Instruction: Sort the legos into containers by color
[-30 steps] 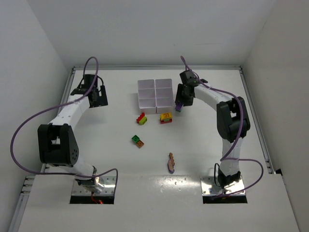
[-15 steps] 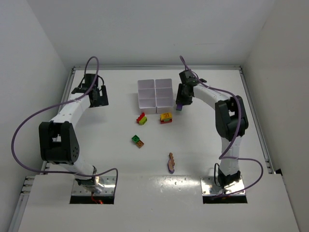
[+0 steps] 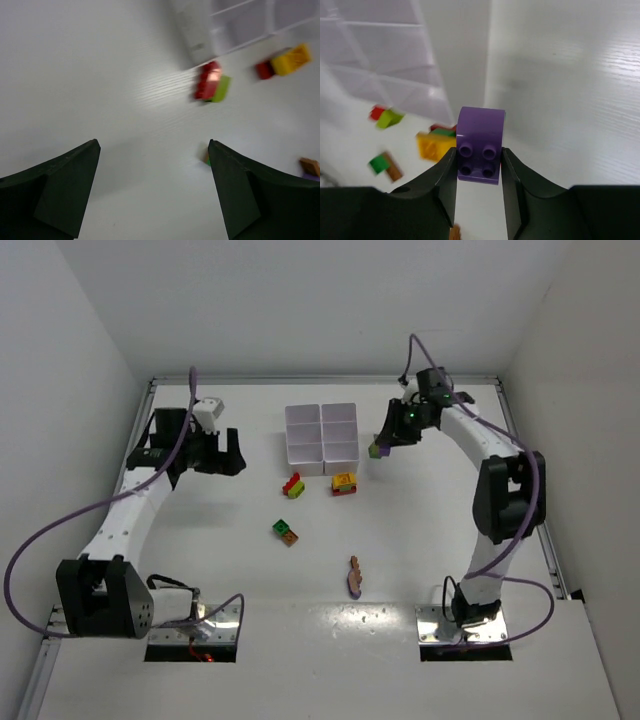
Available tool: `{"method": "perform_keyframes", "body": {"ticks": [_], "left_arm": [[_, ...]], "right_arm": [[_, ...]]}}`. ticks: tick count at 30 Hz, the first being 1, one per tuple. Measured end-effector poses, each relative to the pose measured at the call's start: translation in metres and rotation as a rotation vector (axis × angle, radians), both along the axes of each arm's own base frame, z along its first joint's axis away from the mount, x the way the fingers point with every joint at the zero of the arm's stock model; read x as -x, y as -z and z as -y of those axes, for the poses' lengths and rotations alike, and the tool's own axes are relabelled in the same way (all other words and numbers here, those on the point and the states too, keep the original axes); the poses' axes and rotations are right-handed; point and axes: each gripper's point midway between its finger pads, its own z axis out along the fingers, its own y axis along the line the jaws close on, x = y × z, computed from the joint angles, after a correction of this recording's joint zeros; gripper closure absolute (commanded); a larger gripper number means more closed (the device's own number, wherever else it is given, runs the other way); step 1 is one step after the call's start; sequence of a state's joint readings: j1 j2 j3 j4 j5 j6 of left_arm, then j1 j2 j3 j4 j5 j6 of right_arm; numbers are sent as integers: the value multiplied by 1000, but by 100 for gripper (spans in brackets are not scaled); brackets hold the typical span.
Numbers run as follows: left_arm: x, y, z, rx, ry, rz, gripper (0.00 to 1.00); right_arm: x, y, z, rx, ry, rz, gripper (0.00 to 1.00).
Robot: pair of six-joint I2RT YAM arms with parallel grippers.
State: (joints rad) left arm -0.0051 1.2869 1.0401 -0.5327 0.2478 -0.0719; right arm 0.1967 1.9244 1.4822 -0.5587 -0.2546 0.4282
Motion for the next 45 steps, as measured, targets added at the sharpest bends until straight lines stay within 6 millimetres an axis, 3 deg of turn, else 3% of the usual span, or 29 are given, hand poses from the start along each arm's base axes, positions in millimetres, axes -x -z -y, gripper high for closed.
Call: {"method": "perform_keyframes", "body": {"ticks": [4, 7, 11, 16, 22, 34, 38, 41, 42, 44, 45], "left_arm": [[14, -33, 46, 165, 249, 97, 7], [25, -47, 85, 338, 408, 111, 10], [32, -52, 130, 544, 536, 63, 11], [38, -61, 178, 678, 658, 21, 11], [43, -73, 201, 742, 722, 24, 11], [51, -95, 218, 786, 813, 61, 11], [50, -100, 220, 797, 821, 73, 22], [50, -102, 220, 799, 822, 79, 45], [51, -102, 220, 803, 825, 77, 60], [54, -104, 221, 815, 838, 63, 79], [55, -104, 221, 816, 842, 61, 83]], "right_arm": [[12, -53, -6, -255, -191, 49, 100], [35, -90, -33, -519, -342, 77, 100], [74, -113, -74, -783, -513, 22, 100], [104, -143, -114, -916, -733, 4, 100], [110, -162, -130, -955, -849, 37, 100], [113, -168, -138, -973, -886, 33, 100], [117, -171, -144, -977, -909, 34, 100], [120, -173, -148, -980, -921, 30, 100], [120, -172, -149, -978, -925, 34, 100], [119, -171, -149, -977, -929, 45, 100], [118, -171, -148, -976, -929, 51, 100]]}}
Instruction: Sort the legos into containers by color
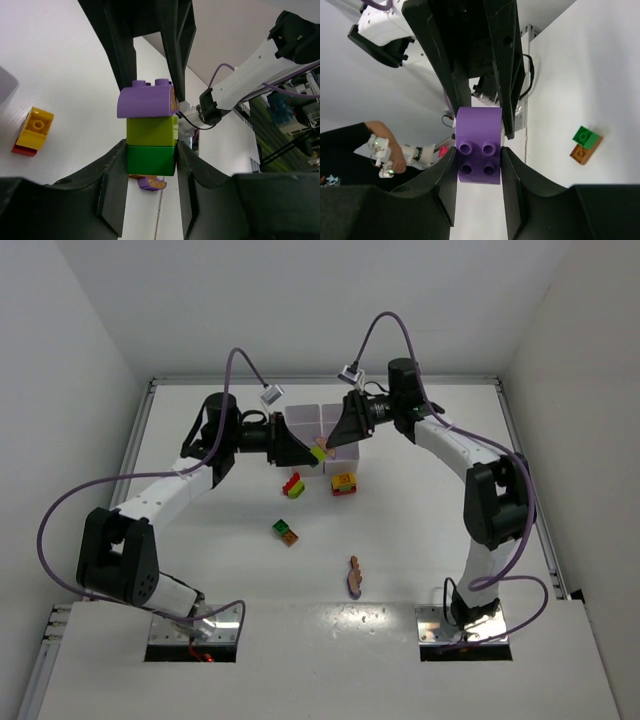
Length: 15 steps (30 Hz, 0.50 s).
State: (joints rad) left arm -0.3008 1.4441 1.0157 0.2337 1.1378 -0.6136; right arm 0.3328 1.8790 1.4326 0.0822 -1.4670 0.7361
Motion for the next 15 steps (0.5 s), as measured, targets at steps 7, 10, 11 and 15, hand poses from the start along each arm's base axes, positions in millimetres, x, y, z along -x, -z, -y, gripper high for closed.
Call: {"method": "perform_keyframes", "body": {"ticks": [7, 10, 11, 15], "left_arm": [[-1, 9, 0, -18, -1, 5, 94], [2, 20, -1, -39, -1, -7, 94], [2, 24, -2, -50, -4, -15, 94], [5, 40, -4, -96, -19, -24, 94]], "right_arm": [[-30, 0, 35, 2, 111, -24, 100], [-51, 3, 67, 2, 202, -29, 100], [-56, 9, 79, 4, 235, -40, 100], [-60, 51, 139, 23, 396, -187, 100]]}}
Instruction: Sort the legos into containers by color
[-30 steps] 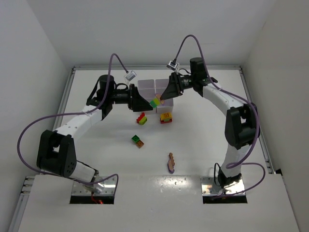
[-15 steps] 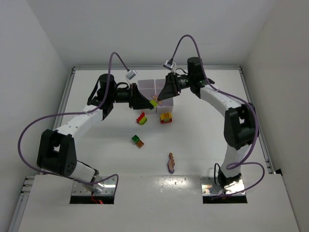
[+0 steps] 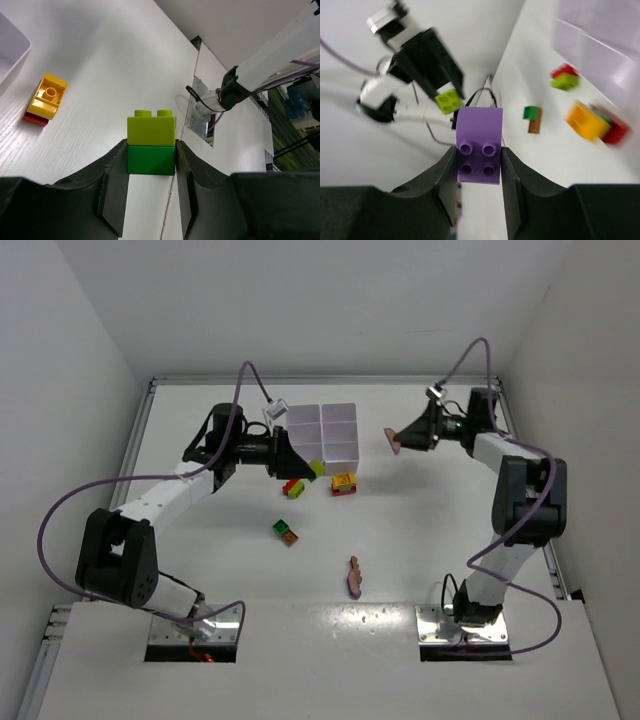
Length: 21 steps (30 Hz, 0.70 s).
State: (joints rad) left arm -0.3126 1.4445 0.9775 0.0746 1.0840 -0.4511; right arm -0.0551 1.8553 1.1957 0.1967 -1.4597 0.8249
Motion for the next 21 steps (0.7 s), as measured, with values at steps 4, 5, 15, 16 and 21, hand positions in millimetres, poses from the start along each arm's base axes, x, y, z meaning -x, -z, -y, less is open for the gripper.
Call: {"method": "perform_keyframes", "body": {"ticks": [4, 5, 15, 16, 21], "left_arm": [[1, 4, -3, -32, -18, 19, 93], [0, 6, -3, -41, -25, 24, 93], [1, 28, 8, -157, -76, 52, 90], [1, 31, 11, -173, -80, 58, 90], [-4, 41, 20, -237, -108, 75, 90]], "right_arm": [[2, 63, 66, 103, 265, -182, 100], [-1, 80, 77, 199, 320, -183, 100], [39, 137, 99, 1007, 262, -19, 84], [40, 140, 102, 1035, 265, -21, 79], [64, 174, 122, 1218, 248, -69, 56]]}}
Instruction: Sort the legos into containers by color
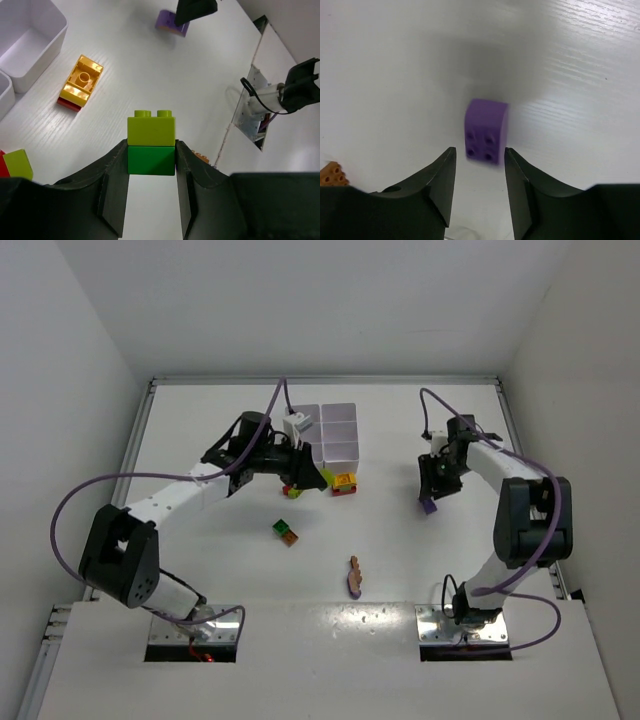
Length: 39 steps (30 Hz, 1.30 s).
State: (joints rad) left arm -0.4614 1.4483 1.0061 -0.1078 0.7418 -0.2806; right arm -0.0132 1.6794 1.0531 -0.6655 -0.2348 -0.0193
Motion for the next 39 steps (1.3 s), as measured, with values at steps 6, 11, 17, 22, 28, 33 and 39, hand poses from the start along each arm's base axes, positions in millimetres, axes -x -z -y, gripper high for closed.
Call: {"method": "perform_keyframes", "body": {"ticks": [6, 11, 17, 22, 28, 33, 39], "left_arm": [[-7, 16, 4, -44, -15, -17, 92], [-2, 16, 8, -35, 15, -22, 93], [19, 5, 22, 32, 133, -25, 87], [40, -3, 34, 77, 239, -35, 84], [50, -5, 39, 95, 293, -32, 84], [51, -2, 41, 99, 306, -40, 84], [47, 3, 44, 96, 313, -53, 84]], "right_arm": [[-1, 7, -4, 1, -25, -2, 47], [-11, -24, -43, -238, -140, 57, 47], [-9, -98, -119, -616, -401, 153, 46], [19, -128, -168, -786, -563, 131, 44], [34, -151, -199, -858, -693, 145, 44], [47, -154, -207, -855, -768, 146, 44], [64, -149, -212, -843, -842, 126, 42]]}}
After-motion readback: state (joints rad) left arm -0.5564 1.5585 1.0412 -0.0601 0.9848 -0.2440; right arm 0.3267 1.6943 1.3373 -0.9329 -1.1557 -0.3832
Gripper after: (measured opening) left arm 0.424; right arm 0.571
